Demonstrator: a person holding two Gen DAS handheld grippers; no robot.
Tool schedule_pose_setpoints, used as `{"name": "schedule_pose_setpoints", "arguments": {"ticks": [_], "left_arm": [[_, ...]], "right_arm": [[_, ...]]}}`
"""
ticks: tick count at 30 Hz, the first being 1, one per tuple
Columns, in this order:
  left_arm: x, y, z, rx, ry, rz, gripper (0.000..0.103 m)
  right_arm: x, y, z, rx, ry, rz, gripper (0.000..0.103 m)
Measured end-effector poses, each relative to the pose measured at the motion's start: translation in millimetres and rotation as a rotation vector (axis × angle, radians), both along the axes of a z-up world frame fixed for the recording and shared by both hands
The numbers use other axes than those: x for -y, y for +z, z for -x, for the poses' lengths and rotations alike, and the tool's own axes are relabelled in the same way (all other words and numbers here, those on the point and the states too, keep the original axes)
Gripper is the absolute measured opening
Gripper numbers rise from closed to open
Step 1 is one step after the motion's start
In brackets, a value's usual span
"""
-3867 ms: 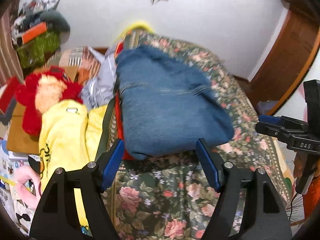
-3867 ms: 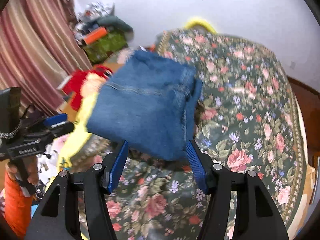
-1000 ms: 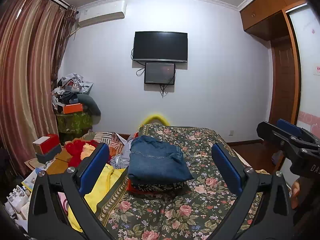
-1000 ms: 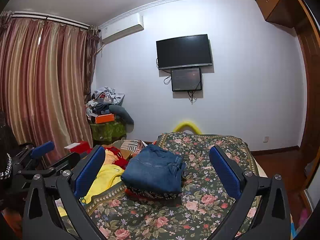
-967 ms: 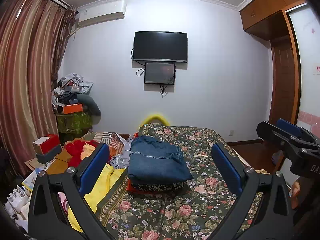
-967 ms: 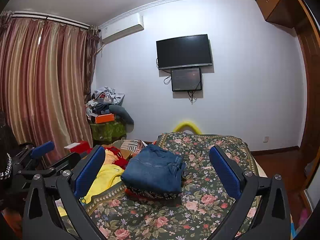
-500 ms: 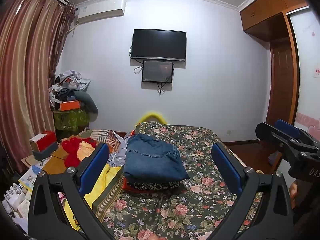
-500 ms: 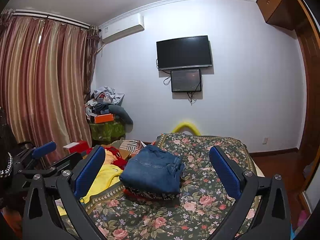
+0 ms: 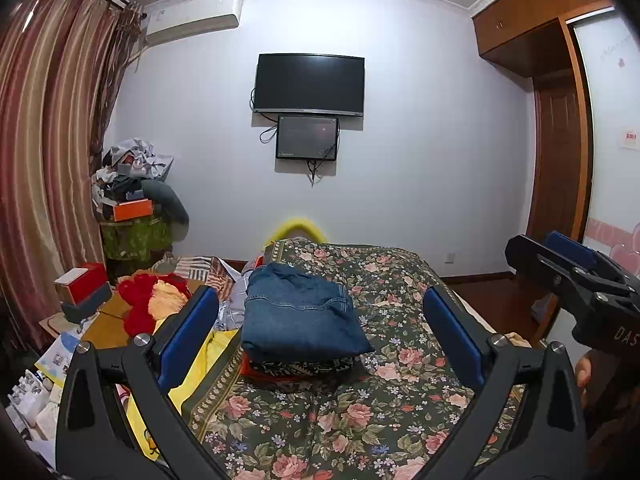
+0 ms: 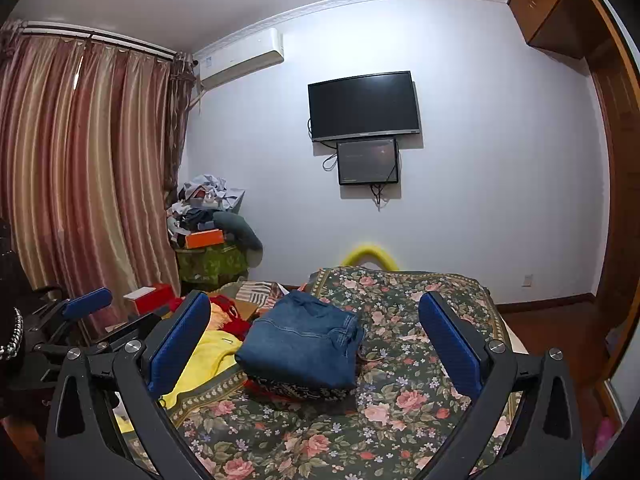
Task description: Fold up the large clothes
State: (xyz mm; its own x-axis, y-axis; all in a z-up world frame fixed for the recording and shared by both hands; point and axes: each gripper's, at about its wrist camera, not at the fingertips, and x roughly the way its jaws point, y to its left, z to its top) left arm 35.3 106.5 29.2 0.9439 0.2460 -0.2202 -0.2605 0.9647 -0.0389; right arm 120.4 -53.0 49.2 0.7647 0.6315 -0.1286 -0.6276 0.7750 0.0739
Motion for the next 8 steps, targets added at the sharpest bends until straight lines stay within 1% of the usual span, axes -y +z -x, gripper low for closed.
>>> {"name": "schedule_pose_setpoints", "arguments": {"ticks": [8], "left_arm": [[0.7,0.9,2.1,0.007,-0.008,0.000,0.103]], "right_arm": [[-0.6,-1.3,-1.3,-0.006,0.003,0.004,0.103]]}}
